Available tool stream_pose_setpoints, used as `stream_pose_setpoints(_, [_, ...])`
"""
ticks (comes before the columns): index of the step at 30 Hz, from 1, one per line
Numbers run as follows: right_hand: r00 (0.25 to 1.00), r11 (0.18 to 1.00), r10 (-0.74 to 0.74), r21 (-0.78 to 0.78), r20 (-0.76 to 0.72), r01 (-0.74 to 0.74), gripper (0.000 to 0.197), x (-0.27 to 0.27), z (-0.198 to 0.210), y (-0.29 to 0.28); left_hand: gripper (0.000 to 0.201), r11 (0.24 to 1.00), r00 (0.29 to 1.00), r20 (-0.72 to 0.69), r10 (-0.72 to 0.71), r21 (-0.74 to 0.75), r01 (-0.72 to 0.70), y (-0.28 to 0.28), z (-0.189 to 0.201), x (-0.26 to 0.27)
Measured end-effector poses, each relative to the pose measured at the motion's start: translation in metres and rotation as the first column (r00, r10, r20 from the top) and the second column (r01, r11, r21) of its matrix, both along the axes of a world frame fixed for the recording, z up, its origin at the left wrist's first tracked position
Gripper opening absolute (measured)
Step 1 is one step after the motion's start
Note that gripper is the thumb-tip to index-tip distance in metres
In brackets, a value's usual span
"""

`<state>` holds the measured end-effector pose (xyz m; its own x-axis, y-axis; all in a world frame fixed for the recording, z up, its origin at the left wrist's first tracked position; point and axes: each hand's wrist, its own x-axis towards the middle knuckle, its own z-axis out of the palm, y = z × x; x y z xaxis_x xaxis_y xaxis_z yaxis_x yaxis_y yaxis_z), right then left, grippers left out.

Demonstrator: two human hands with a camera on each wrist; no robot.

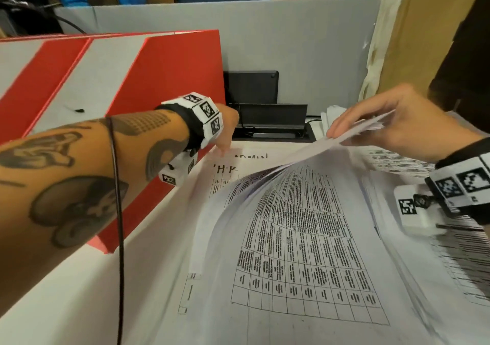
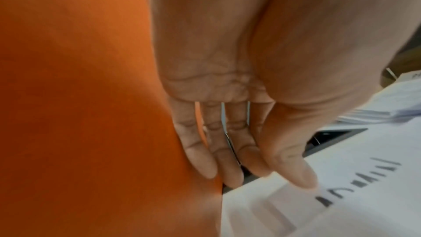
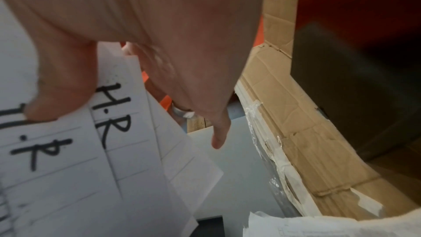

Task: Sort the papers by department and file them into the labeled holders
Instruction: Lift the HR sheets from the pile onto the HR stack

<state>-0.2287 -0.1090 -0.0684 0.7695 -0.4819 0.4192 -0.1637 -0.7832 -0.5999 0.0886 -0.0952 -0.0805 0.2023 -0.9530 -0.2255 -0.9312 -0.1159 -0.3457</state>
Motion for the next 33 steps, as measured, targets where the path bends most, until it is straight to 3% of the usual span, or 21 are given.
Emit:
stream_pose_setpoints(2, [0.999, 0.999, -0.017, -0.029, -0.048, 0.016, 0.020, 0.012, 0.000, -0.001, 0.010, 1.000, 0.998, -0.063, -0.002, -0.019, 0.001, 0.004, 0.005, 0.003])
stream_pose_setpoints(7, [0.995, 1.000, 0.004, -0.014, -0.103, -0.005, 0.018, 0.038, -0.001, 0.003, 0.039, 0.983, 0.999, -0.035, -0.017, 0.183, 0.023, 0.012, -0.018, -0.001])
stream_pose_setpoints(12, [0.988, 0.999, -0.032, -0.020, -0.152, 0.029, 0.021, 0.055, 0.001, 0.001, 0.049, 0.998, 0.997, -0.050, -0.054, 0.016, 0.055, 0.014, -0.017, -0.003])
stream_pose_setpoints(16, [0.984, 0.991, -0.133, -0.050, -0.117, 0.127, 0.023, 0.071, 0.012, -0.001, 0.026, 0.975, 0.992, -0.120, -0.042, -0.220, 0.015, 0.011, -0.007, -0.003])
stream_pose_setpoints(21, [0.950, 0.965, -0.244, -0.142, -0.194, 0.219, 0.021, 0.095, 0.014, -0.005, 0.017, 0.968, 0.962, -0.268, -0.047, -0.250, -0.022, 0.008, 0.014, 0.003])
stream_pose_setpoints(26, [0.945, 0.955, -0.281, -0.150, -0.170, 0.257, 0.024, 0.102, 0.003, -0.012, 0.028, 0.968, 0.918, -0.395, -0.039, -0.243, -0.063, 0.024, 0.058, 0.013])
stream_pose_setpoints(33, [0.948, 0.966, -0.256, -0.083, -0.191, 0.245, 0.017, 0.107, -0.009, -0.009, 0.040, 0.889, 0.793, -0.597, -0.122, -0.420, -0.180, 0.053, 0.080, 0.015])
